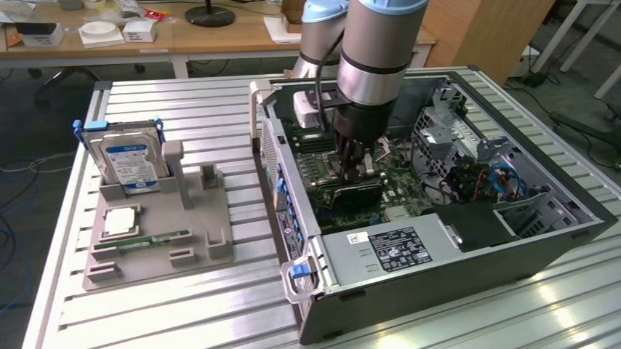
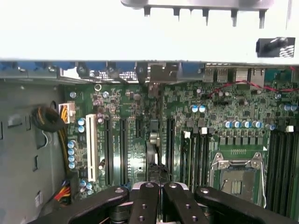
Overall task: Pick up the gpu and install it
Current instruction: 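Insert the gpu into the slot, then press down on the gpu until it lock into place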
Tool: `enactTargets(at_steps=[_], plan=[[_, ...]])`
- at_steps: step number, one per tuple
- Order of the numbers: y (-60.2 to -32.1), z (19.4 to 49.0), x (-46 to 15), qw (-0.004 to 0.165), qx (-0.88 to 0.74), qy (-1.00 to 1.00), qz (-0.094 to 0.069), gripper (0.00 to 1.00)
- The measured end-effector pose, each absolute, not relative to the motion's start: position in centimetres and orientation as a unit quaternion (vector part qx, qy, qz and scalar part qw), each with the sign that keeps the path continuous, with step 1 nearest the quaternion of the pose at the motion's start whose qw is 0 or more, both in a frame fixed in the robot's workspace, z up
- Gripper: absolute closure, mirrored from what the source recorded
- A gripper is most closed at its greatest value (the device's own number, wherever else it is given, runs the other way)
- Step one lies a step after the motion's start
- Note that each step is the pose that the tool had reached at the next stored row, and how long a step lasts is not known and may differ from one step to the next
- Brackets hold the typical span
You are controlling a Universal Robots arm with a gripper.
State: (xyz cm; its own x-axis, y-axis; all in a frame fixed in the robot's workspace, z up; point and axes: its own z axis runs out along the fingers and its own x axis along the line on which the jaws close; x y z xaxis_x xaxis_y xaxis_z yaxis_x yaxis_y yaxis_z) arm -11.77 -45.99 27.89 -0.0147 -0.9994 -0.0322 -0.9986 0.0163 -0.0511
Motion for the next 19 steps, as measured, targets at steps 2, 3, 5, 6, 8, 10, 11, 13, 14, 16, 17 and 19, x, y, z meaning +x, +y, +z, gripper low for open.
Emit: enactTargets(at_steps=[2,3,5,6,8,10,11,13,14,16,17,19], plan=[[-45.91,27.89,-11.80,0.029,-0.701,0.712,-0.007,0.90],[-45.91,27.88,-11.80,0.029,-0.701,0.712,-0.007,0.90],[-45.90,27.89,-11.80,0.029,-0.701,0.712,-0.007,0.90],[-45.90,27.89,-11.80,0.029,-0.701,0.712,-0.007,0.90],[-45.90,27.89,-11.80,0.029,-0.701,0.712,-0.007,0.90],[-45.87,27.87,-11.82,0.029,-0.701,0.712,-0.007,0.90],[-45.87,27.87,-11.82,0.029,-0.701,0.712,-0.007,0.90],[-45.87,27.87,-11.82,0.029,-0.701,0.712,-0.007,0.90],[-45.87,27.87,-11.82,0.029,-0.701,0.712,-0.007,0.90],[-45.87,27.86,-11.82,0.029,-0.701,0.712,-0.007,0.90],[-45.87,27.86,-11.82,0.029,-0.701,0.712,-0.007,0.90],[-45.87,27.87,-11.82,0.029,-0.701,0.712,-0.007,0.90]])
